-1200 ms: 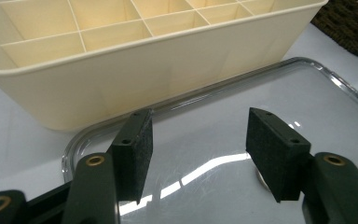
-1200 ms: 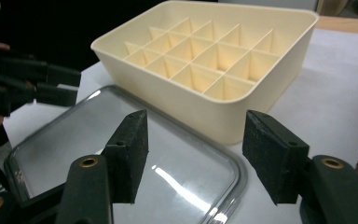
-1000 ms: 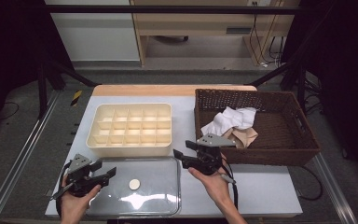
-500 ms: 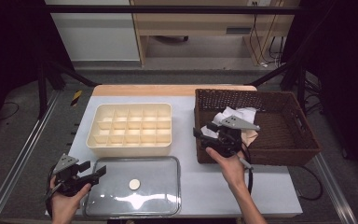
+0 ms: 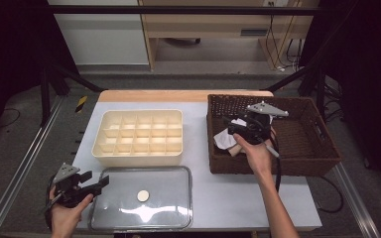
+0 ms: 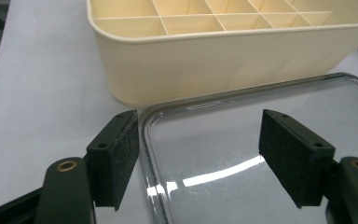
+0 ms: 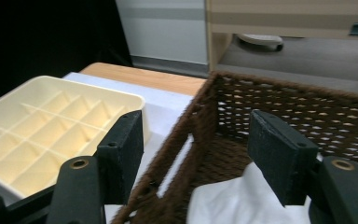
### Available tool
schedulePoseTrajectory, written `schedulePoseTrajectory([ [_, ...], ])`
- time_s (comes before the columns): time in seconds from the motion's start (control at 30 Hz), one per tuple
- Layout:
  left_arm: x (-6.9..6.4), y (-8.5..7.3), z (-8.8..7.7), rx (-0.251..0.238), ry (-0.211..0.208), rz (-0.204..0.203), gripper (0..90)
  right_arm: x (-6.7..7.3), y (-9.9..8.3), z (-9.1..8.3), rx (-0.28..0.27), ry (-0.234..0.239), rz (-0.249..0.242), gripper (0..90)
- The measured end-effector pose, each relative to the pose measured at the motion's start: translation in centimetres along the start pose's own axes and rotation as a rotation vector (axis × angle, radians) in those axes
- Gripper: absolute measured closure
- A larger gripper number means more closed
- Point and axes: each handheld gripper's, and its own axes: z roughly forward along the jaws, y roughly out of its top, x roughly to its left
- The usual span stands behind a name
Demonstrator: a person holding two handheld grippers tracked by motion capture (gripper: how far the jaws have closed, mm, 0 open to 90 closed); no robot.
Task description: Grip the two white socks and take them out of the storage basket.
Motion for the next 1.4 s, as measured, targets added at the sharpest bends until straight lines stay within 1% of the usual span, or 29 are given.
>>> schedulePoseTrajectory([
  [0.17,0.1,-0.1,0.0,0.0,0.005,-0.004,29.0,-0.9,0.5,0.9,0.021,-0.05,-0.016,38.7],
  [0.23,0.1,-0.1,0.1,0.002,0.009,-0.004,29.0,-1.5,0.6,1.6,0.028,-0.074,-0.021,39.5],
  [0.4,0.2,-0.1,0.2,0.007,0.023,-0.002,29.2,-2.7,0.6,3.2,0.06,-0.112,-0.005,41.5],
  [0.47,0.2,-0.1,0.2,0.009,0.027,0.002,29.3,-3.0,0.4,3.9,0.076,-0.129,-0.007,41.7],
  [0.63,0.5,-0.2,0.3,0.013,0.033,0.006,28.5,-3.9,-0.1,5.2,0.1,-0.152,0.01,43.4],
  [0.77,0.6,-0.2,0.4,0.025,0.046,0.032,29.9,-4.4,-0.4,6.2,0.108,-0.165,0.024,45.5],
  [0.83,0.7,-0.2,0.4,0.02,0.053,0.047,32.2,-4.6,-0.6,6.6,0.118,-0.177,0.025,45.6],
  [0.87,0.6,-0.2,0.4,0.02,0.063,0.054,34.2,-4.6,-0.7,6.8,0.126,-0.181,0.023,45.8],
  [0.9,0.6,-0.2,0.4,0.013,0.062,0.064,36.3,-4.7,-0.9,7.0,0.136,-0.184,0.026,46.0],
  [0.97,0.6,-0.2,0.3,0.005,0.072,0.072,40.1,-4.8,-1.1,7.2,0.151,-0.194,0.017,46.9],
  [1.0,0.6,-0.1,0.2,0.003,0.068,0.075,42.5,-4.9,-1.3,7.4,0.159,-0.194,0.016,47.1],
  [1.07,0.6,-0.1,0.1,-0.01,0.067,0.082,44.3,-5.0,-1.5,7.6,0.168,-0.195,0.021,47.6],
  [1.17,0.5,0.1,-0.2,-0.052,0.056,0.094,46.2,-5.1,-1.8,7.8,0.184,-0.209,0.008,48.4],
  [1.2,0.5,0.1,-0.2,-0.064,0.047,0.093,46.4,-5.2,-1.9,7.9,0.19,-0.212,0.011,48.2],
  [1.23,0.4,0.1,-0.2,-0.07,0.051,0.102,46.8,-5.2,-2.0,8.1,0.198,-0.212,0.008,47.9],
  [1.3,0.4,0.1,-0.1,-0.072,0.044,0.109,46.9,-5.4,-2.3,8.3,0.211,-0.213,0.013,47.9],
  [1.4,0.5,0.0,0.0,-0.085,0.025,0.102,47.1,-5.6,-2.6,8.5,0.247,-0.218,0.01,48.6],
])
